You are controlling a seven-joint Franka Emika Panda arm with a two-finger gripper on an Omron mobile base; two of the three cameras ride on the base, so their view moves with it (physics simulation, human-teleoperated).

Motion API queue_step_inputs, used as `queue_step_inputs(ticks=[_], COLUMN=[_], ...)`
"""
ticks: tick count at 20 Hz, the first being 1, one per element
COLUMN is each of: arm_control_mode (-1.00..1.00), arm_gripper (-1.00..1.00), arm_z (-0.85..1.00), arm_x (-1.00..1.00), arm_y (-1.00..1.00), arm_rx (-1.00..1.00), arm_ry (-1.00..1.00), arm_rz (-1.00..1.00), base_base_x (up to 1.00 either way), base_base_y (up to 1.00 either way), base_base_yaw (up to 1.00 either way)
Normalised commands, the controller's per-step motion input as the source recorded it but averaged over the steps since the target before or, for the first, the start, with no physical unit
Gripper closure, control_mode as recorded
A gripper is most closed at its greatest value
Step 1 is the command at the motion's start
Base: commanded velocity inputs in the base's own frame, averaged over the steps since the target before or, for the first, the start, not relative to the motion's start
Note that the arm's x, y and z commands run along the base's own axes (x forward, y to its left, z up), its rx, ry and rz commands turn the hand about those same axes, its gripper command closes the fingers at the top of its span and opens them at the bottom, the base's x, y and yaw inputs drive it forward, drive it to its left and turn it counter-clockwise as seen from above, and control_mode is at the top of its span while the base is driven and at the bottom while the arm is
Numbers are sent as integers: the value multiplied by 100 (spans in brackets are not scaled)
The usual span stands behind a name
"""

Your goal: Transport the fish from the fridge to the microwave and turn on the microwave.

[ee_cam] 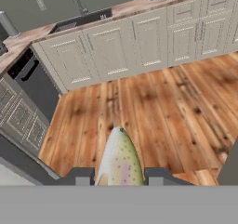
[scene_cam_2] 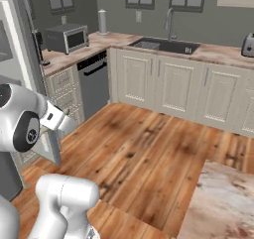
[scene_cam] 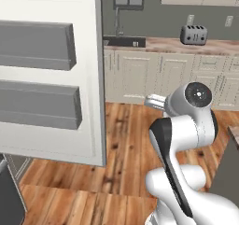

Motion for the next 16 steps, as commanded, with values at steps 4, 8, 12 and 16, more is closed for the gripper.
queue_step_inputs(ticks=[4,8,12,16], arm_control_mode=[100,100,100,100], arm_gripper=[100,100,100,100], arm_z=[0,0,0,0], arm_x=[0,0,0,0], arm_y=[0,0,0,0], arm_rx=[0,0,0,0], arm_ry=[0,0,0,0], arm_rz=[0,0,0,0], base_base_x=[53,54,54,56], base_base_y=[-34,-33,-32,-33], base_base_yaw=[-12,-14,-14,-14])
